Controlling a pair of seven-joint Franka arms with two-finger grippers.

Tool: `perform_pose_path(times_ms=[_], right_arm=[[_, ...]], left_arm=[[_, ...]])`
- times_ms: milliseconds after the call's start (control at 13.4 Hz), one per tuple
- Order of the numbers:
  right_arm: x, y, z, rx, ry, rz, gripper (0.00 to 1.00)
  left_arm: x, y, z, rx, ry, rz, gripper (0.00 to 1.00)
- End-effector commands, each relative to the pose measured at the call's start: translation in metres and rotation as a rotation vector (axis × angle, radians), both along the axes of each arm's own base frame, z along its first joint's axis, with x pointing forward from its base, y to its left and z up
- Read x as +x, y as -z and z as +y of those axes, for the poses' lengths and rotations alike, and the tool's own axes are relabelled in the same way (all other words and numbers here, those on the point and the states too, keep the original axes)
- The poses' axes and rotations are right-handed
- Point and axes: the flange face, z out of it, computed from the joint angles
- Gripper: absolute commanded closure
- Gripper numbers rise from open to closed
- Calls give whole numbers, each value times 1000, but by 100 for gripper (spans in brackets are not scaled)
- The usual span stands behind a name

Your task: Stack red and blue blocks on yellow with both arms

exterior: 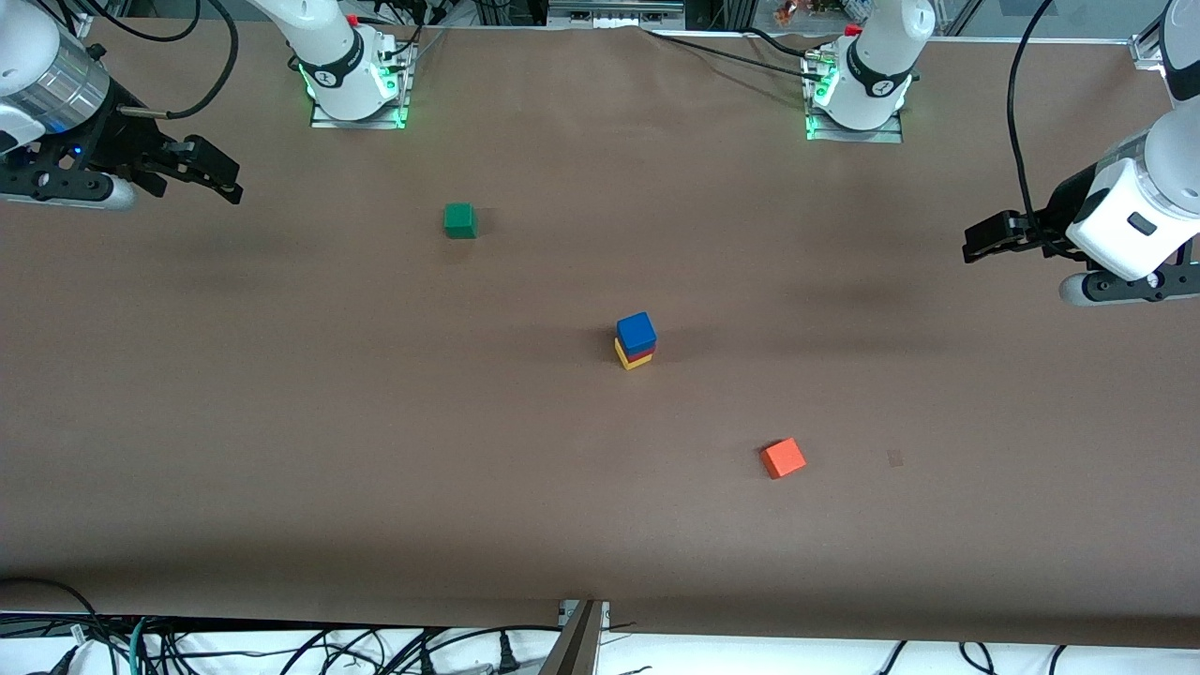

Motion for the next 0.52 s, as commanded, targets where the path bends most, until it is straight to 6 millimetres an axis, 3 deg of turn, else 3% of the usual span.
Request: perform_pose_path(times_ms=[0,449], right_arm=[[13,-17,5,-10,-41,-33,0],[13,-32,19,-7,-63,-51,0]], left_arm=[[4,-4,1,-16,23,-10,0],[4,-4,1,-14,23,-10,0]])
